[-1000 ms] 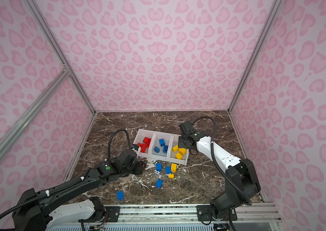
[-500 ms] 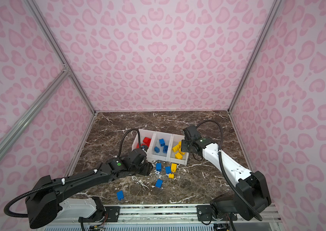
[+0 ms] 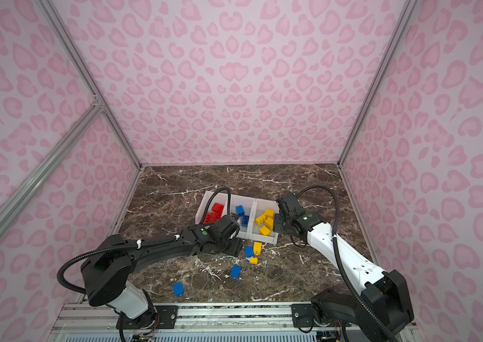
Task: Sort the legos into containers by color
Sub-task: 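Withdraw the right gripper while the left gripper reaches toward the blue bricks, then grasp a blue 2x2 brick on the table with the left gripper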
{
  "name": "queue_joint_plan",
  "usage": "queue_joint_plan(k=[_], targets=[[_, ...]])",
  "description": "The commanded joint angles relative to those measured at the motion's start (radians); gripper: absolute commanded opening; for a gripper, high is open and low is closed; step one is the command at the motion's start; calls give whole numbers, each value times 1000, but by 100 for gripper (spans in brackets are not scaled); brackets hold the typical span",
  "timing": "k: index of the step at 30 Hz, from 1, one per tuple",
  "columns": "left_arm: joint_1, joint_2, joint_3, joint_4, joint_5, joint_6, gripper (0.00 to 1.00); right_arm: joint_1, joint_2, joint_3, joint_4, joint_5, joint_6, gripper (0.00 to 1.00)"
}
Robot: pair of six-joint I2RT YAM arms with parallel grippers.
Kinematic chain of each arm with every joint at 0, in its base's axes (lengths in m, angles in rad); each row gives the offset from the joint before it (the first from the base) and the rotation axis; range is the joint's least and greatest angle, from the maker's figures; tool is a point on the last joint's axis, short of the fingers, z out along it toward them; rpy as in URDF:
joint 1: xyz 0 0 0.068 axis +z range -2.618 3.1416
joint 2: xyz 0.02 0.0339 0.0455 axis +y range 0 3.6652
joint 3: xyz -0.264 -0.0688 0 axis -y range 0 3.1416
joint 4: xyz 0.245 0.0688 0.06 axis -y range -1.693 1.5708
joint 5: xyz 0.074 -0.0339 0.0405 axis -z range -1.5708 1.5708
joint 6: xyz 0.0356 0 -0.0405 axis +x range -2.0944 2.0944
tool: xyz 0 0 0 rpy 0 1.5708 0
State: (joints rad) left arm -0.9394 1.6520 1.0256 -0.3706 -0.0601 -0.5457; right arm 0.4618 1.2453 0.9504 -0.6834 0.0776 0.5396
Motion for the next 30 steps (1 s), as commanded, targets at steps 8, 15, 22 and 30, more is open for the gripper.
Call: queue_joint_plan(k=[8,15,22,30], targets=[[-3,104,57,-26,-36,-29,64,-2,-20,-30,-4,8,15,69],[-3,146,70,-20,-51,-22,56,-2,-21,-39,1,4,20,69],[-2,156,73,-6,-46,-18,38,-2,-30,-44,-2,7,25,69],[-5,108,34,1,-43,-17,24,-3,-37,-55,0,8,31,69]])
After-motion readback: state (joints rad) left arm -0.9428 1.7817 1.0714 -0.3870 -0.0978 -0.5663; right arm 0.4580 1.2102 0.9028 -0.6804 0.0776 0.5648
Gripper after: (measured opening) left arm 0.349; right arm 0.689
